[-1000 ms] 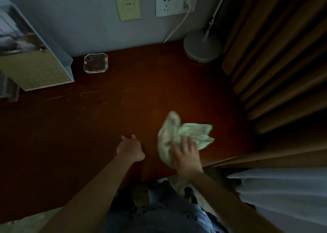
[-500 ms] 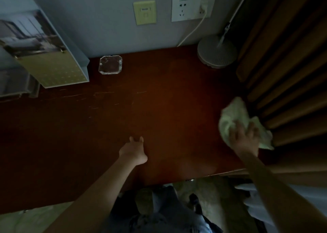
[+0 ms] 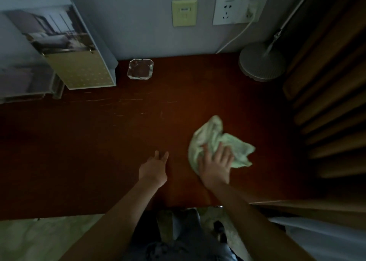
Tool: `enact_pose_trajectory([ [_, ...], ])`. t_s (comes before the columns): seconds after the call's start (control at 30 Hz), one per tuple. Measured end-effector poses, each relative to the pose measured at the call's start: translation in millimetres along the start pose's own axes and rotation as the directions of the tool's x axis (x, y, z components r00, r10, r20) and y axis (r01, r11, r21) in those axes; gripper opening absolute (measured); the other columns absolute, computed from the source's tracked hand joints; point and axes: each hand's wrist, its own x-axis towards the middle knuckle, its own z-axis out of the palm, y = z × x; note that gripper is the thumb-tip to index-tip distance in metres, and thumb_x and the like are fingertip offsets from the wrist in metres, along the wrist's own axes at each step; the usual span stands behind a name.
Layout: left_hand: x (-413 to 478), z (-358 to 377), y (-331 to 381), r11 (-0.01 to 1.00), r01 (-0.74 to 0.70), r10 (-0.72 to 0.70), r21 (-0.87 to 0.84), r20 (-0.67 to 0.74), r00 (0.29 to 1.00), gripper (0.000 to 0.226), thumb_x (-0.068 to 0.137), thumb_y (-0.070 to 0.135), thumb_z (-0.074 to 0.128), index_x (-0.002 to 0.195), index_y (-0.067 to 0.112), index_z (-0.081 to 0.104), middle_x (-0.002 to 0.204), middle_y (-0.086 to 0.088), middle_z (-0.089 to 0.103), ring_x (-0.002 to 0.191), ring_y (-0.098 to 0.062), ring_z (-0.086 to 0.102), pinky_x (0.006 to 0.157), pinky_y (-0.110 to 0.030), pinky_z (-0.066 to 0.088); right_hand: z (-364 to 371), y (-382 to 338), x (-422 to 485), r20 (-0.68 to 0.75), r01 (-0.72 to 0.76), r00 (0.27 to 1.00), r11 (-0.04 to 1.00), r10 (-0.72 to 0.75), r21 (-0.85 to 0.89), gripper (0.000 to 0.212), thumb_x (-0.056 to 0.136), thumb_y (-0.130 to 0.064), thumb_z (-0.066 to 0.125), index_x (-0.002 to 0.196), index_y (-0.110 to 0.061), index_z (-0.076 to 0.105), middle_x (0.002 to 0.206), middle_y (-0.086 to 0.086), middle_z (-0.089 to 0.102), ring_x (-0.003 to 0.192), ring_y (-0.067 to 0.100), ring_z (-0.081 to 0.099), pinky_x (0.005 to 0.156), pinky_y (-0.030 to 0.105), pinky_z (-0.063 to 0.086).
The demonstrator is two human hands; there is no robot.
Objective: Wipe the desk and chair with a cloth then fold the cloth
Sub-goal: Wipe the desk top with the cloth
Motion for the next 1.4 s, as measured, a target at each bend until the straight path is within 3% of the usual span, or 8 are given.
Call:
enact_pose_trajectory([
  [0.1,2,-2,-2,0.999,-0.007,0.008,-0.034,0.022,1.0,0.07,0.096,0.016,0.04,0.151,0.034,0.001,0.16,-0.004,0.0,0.139,-0.027,0.029,0.099,-0.042,0.045,15,-45,-23,0.097,0.252,0.966,0.96,-0.241,-0.12,0.058,0.1,-0.045,0.019,0.152,-0.025,0.004,0.154,0.024,-0.009,0.139,0.053,-0.004,0.109,0.061,-0.006],
  [0.27,1,-2,-15,0.995,-0.008,0.002,-0.095,-0.058,0.998,0.056,0.099,0.032,0.035,0.15,0.033,0.013,0.159,0.008,0.006,0.131,-0.019,0.042,0.091,-0.037,0.047,11,-26,-24,0.156,0.458,0.888,0.86,-0.433,-0.225,0.052,0.088,-0.054,0.032,0.128,-0.032,0.055,0.13,0.015,0.057,0.119,0.041,0.053,0.097,0.054,0.041],
  [0.43,-4,8,-70,0.986,0.089,-0.116,-0.141,-0.202,0.972,0.052,0.098,0.024,0.039,0.148,0.025,0.026,0.156,0.005,0.022,0.129,-0.012,0.045,0.088,-0.027,0.049,-20,58,22,-0.046,-0.001,0.999,0.999,-0.001,-0.047,0.053,0.086,-0.047,0.035,0.11,-0.008,0.063,0.106,0.032,0.06,0.097,0.051,0.058,0.082,0.059,0.05],
  [0.57,-13,20,-126,0.956,0.212,-0.253,-0.202,-0.208,0.945,0.052,0.095,0.023,0.039,0.146,0.021,0.031,0.152,-0.001,0.032,0.132,-0.019,0.042,0.1,-0.035,0.044,-40,109,35,-0.156,-0.375,0.904,0.914,0.398,0.157,0.064,0.094,-0.047,0.033,0.139,-0.001,0.035,0.142,0.038,0.029,0.123,0.055,0.037,0.101,0.063,0.032],
  [0.8,3,9,-175,0.939,0.258,-0.306,-0.227,-0.208,0.929,0.064,0.095,0.027,0.044,0.151,0.021,0.013,0.156,-0.008,0.017,0.139,-0.027,0.026,0.1,-0.04,0.042,-27,46,52,-0.18,-0.48,0.838,0.853,0.515,0.202,0.054,0.099,-0.045,0.025,0.15,-0.031,0.018,0.157,0.02,0.005,0.139,0.047,0.011,0.11,0.059,0.009],
  [1.1,44,-24,-243,0.97,0.175,-0.211,-0.166,-0.233,0.949,0.068,0.095,0.029,0.047,0.151,0.026,0.01,0.157,-0.006,0.013,0.14,-0.025,0.025,0.096,-0.036,0.045,30,-229,18,0.021,0.073,0.997,0.995,-0.072,-0.066,0.058,0.092,-0.044,0.029,0.148,-0.03,0.027,0.155,0.024,0.015,0.138,0.053,0.011,0.108,0.064,0.008],
  [1.3,60,-34,-294,0.979,0.123,-0.156,-0.165,-0.209,0.965,0.065,0.095,0.042,0.041,0.151,0.029,0.01,0.157,-0.007,0.01,0.142,-0.027,0.017,0.105,-0.042,0.034,48,-324,-4,0.254,0.631,0.771,0.752,-0.584,-0.189,0.053,0.096,-0.042,0.042,0.146,-0.032,0.026,0.158,0.014,0.005,0.143,0.042,-0.001,0.112,0.059,0.003],
  [1.4,64,-35,-312,0.992,0.063,-0.09,-0.112,-0.262,0.961,0.064,0.096,0.03,0.042,0.151,0.029,0.01,0.157,-0.007,0.013,0.141,-0.027,0.021,0.107,-0.04,0.034,37,-302,6,0.138,0.572,0.82,0.799,-0.555,-0.184,0.047,0.091,-0.05,0.035,0.13,-0.031,0.054,0.142,0.011,0.047,0.131,0.035,0.042,0.104,0.053,0.038],
])
